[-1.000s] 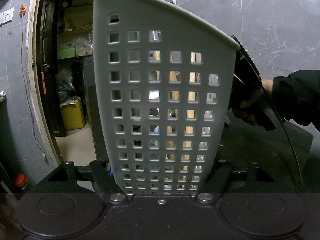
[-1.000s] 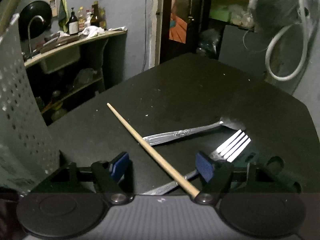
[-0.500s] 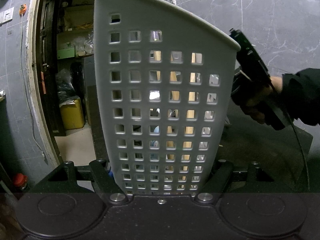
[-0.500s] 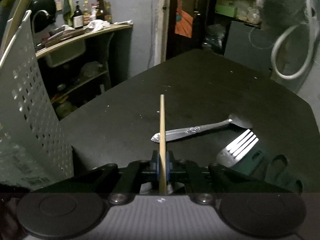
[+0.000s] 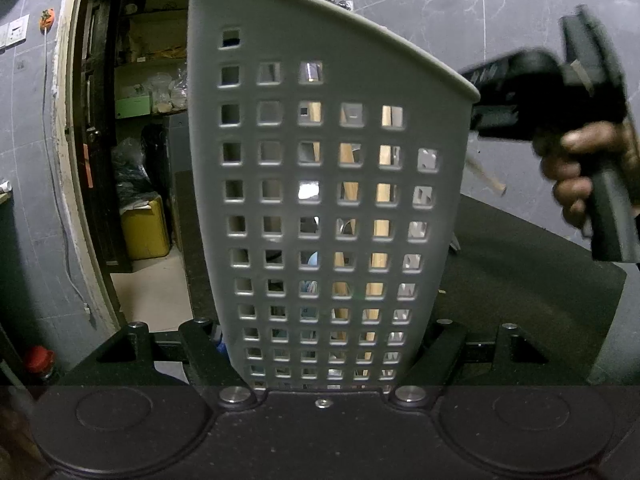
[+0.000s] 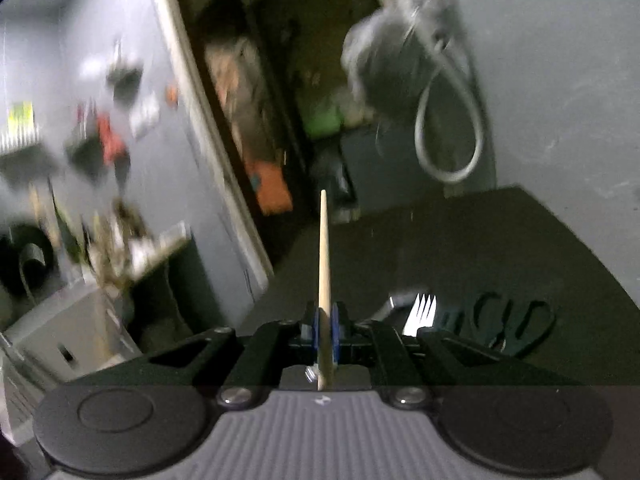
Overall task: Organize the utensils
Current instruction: 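Close the right tool on the chopstick and lift it, then carry the chopstick up over the basket rim with the right tool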
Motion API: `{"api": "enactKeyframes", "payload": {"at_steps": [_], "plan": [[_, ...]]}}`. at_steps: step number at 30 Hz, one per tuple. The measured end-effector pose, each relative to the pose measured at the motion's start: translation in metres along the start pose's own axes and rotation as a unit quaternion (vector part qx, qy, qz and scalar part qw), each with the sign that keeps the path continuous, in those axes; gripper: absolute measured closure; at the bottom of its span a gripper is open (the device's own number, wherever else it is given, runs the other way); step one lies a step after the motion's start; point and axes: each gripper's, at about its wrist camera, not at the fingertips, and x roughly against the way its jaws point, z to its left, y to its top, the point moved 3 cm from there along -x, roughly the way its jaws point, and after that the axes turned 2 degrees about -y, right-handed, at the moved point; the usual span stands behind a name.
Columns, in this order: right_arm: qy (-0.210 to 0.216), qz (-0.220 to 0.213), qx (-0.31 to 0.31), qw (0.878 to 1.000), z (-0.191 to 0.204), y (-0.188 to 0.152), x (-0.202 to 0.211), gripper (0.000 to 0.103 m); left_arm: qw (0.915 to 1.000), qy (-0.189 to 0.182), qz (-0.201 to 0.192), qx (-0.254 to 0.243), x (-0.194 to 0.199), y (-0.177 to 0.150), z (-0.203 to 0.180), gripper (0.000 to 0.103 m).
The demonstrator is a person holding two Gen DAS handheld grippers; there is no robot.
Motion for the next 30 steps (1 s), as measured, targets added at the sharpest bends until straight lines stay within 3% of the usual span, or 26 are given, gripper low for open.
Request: {"api": "enactKeyframes", "payload": {"at_steps": [5,11,14,19,30], "plan": [[0.042,-0.095,-0.044,0.994,0.006,0.018,0.024,0.095,1.0000,0.000,0.000,0.000,0.000,0.000,-0.001,0.026],[0.148,-0.189,-0.100,0.965,0.020,0.028,0.040,0.095,1.0000,0.001,0.000,0.000,0.000,0.000,-0.001,0.026],[0.190,-0.206,-0.103,0.955,0.033,0.028,0.040,0.095,1.0000,0.001,0.000,0.000,0.000,0.000,-0.001,0.026],[0.224,-0.223,-0.071,0.946,0.053,0.022,0.026,0.095,1.0000,0.000,-0.001,0.001,0.001,0.000,-0.002,0.026],[0.219,-0.205,-0.014,0.954,0.077,-0.014,0.009,0.095,1.0000,-0.001,-0.001,0.001,0.002,0.000,-0.001,0.026]]}}
